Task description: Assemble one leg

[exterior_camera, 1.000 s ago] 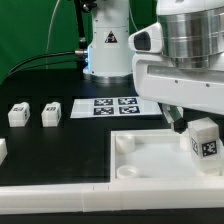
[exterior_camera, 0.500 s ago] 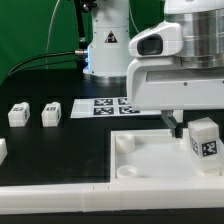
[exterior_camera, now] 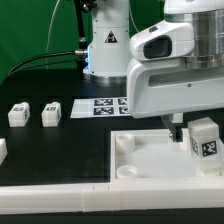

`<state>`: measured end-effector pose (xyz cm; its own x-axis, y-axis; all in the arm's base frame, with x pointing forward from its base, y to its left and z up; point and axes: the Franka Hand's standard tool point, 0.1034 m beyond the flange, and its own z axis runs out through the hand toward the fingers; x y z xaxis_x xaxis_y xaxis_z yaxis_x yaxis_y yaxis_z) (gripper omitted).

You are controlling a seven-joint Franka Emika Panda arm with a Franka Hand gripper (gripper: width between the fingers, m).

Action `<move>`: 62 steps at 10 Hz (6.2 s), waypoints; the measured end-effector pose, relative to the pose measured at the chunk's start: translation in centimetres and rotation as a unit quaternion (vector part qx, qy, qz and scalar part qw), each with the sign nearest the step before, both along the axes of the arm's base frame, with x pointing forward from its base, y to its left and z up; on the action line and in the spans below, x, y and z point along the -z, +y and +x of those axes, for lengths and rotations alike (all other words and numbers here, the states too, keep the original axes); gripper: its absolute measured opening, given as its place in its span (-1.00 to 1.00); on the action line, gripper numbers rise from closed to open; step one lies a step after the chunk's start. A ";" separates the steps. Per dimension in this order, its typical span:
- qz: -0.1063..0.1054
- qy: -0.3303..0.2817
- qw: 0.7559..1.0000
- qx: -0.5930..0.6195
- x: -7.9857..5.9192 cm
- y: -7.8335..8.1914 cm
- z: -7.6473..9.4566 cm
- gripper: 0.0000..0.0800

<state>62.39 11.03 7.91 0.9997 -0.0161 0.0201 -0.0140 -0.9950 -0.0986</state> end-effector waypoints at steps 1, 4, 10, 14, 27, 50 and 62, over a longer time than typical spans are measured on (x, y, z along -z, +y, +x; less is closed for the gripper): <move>0.000 0.000 1.000 0.000 0.0 0.0 0.0 0.27; 0.000 0.000 1.000 0.000 0.0 0.0 0.0 -0.27; 0.009 0.018 0.978 0.207 0.0 0.0 -0.1 -0.27; 0.016 0.034 0.898 0.438 0.1 0.3 -0.2 -0.27; 0.025 0.044 0.837 0.544 0.4 0.9 -0.4 0.61; 0.005 0.012 0.971 0.239 0.2 0.3 0.0 -0.27; 0.033 0.056 0.722 0.689 0.4 0.5 0.0 -0.26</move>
Offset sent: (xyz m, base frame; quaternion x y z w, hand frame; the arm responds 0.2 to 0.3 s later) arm 0.0000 0.0000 0.0000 0.0000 0.0000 0.0000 1.0000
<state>62.35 11.57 7.51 0.0293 -0.9939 -0.1062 -0.9975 -0.0223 -0.0670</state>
